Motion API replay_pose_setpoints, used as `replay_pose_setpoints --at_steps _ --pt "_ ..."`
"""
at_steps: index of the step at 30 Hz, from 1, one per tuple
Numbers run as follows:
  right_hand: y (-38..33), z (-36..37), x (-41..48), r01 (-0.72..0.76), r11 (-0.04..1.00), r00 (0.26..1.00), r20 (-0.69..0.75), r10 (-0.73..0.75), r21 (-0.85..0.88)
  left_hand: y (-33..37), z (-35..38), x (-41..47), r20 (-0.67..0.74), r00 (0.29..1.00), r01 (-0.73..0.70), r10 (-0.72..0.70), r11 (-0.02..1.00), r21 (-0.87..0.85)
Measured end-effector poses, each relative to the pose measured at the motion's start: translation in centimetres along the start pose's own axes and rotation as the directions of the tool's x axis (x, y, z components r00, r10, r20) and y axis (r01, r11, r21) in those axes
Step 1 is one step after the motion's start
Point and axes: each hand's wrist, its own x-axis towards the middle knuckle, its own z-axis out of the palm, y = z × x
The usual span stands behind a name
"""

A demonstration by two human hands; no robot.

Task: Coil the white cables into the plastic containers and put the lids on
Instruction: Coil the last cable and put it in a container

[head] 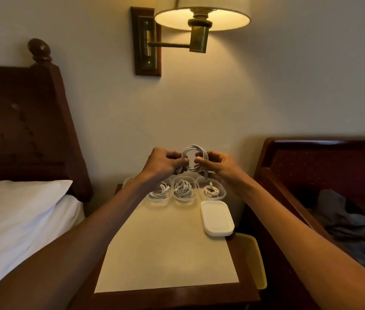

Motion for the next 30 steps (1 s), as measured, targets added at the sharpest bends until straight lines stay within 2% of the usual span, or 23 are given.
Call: replay_pose_setpoints --at_steps 6,10,13,21,27,30 --pt "4.3 -2.2 3.0 -0.022 0.998 0.968 -0.25 0.008 -0.051 -2.8 3.4 2.9 0.065 0.997 0.029 -0.029 1.0 0.0" --pt "9.2 -5.2 6.3 -0.149 0.957 0.941 -0.334 0.06 -0.247 -6.0 4.2 5.2 0.022 1.0 0.008 -0.012 0.981 0.193" --pt "13.5 -7.4 8.7 -0.257 0.877 0.921 -0.378 0.095 -0.407 -9.2 4.5 6.4 0.076 0.997 0.009 -0.034 0.952 0.305" --pt "20.9 -9.0 16.2 -0.431 0.633 0.89 -0.418 0.181 -0.643 -15.9 6.6 11.0 0.134 0.991 -0.057 -0.013 0.861 0.506" --pt "23.6 -9.0 19.0 -0.425 0.558 0.9 -0.401 0.172 -0.713 -18.0 8.6 13.3 0.168 0.985 -0.128 0.04 0.824 0.552" --pt "24.4 -8.7 18.6 -0.405 0.522 0.901 -0.424 0.09 -0.751 -18.8 9.2 14.0 0.147 0.989 -0.107 0.028 0.817 0.566"
